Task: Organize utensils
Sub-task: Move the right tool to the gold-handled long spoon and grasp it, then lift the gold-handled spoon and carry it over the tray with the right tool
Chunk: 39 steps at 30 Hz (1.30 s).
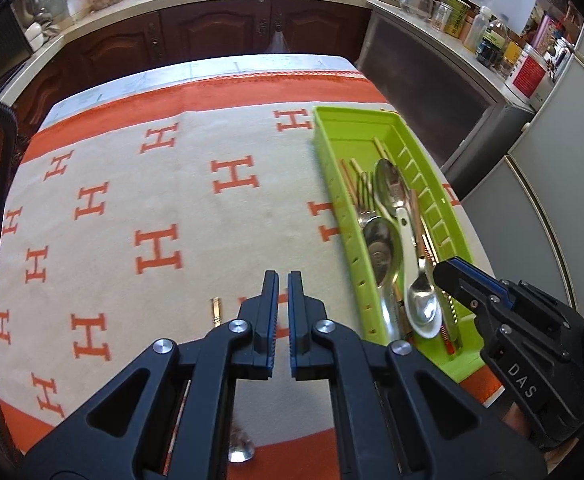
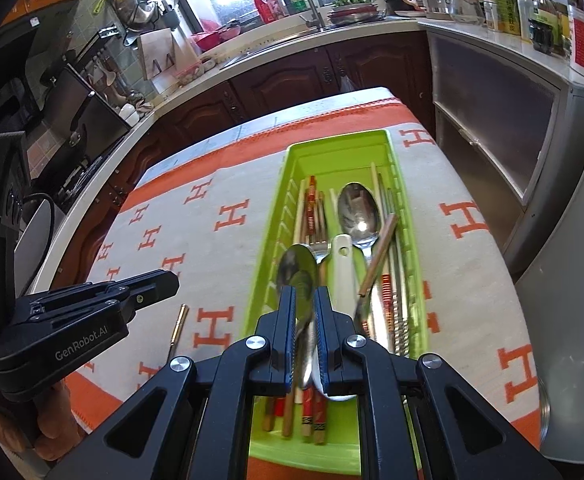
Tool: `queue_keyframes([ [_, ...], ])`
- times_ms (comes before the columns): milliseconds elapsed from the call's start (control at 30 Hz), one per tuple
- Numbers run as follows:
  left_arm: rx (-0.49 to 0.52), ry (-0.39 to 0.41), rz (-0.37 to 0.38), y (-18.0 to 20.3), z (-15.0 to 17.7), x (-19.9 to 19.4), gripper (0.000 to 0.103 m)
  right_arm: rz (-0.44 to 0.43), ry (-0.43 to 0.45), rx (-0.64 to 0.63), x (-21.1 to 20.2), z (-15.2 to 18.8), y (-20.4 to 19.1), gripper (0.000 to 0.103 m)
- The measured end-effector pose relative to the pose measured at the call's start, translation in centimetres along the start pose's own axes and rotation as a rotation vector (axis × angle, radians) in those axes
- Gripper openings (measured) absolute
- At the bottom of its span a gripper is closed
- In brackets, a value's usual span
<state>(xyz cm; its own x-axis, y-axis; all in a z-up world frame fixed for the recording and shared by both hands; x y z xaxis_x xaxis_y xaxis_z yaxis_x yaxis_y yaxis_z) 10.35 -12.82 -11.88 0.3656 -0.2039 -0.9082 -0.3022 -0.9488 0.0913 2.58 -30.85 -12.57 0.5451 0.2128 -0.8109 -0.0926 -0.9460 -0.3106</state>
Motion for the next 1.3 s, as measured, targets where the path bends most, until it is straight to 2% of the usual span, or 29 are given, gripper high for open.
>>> queue_keyframes([
  [400,-0.076,0.034,-0.046,-5.7,2.7,-2.2,0.001,-0.025,-0.018,-0.109,0.1,0.9,-6.9,0.009],
  [567,-0.097,0.053,-0.087,-7.8,3.8,-2.7,0.001,-0.031,-0.034,-0.149,0.6,1.4,-9.8,0.009],
  [633,-0.109,0.058,-0.113,-8.5,4.1,-2.9,0.007,-0.032,-0.046,-0.16,1.0,1.5,-10.7,0.009],
  [733,-0.139,0.068,-0.125,-10.0,4.6,-3.1,0.032,-0.033,-0.072,-0.178,1.6,2.0,-12.1,0.01],
  [767,-0.151,0.072,-0.13,-10.4,4.8,-3.1,0.046,-0.034,-0.081,-0.184,1.9,2.2,-12.5,0.01],
  [800,-0.165,0.083,-0.141,-11.0,5.1,-3.3,0.052,-0.036,-0.096,-0.19,2.4,2.4,-13.0,0.011],
  [933,-0.199,0.088,-0.184,-12.8,5.8,-3.3,0.057,-0.047,-0.149,-0.203,4.3,3.1,-14.2,0.015],
  [1167,-0.25,0.064,-0.263,-15.4,7.2,-2.4,0.058,-0.038,-0.248,-0.221,8.6,4.4,-15.8,0.024],
  [1300,-0.263,0.053,-0.262,-16.3,7.5,-2.0,0.058,-0.021,-0.306,-0.266,10.9,5.4,-17.0,0.027],
])
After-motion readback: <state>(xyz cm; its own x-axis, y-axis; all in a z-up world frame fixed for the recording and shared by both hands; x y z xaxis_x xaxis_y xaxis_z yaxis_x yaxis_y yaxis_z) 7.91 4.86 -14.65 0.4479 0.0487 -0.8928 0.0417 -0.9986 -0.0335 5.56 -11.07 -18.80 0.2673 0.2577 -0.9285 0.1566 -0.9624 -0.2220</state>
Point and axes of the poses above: each gripper's, at about its wrist camera, not at the fingertips, and x roughly the way its jaws point, y to its right, z to its underside, the point moved 4 cm from there along x, roughly the way its jaws point, and after that the axes turned 6 degrees about -y, right-handed, at the moved point
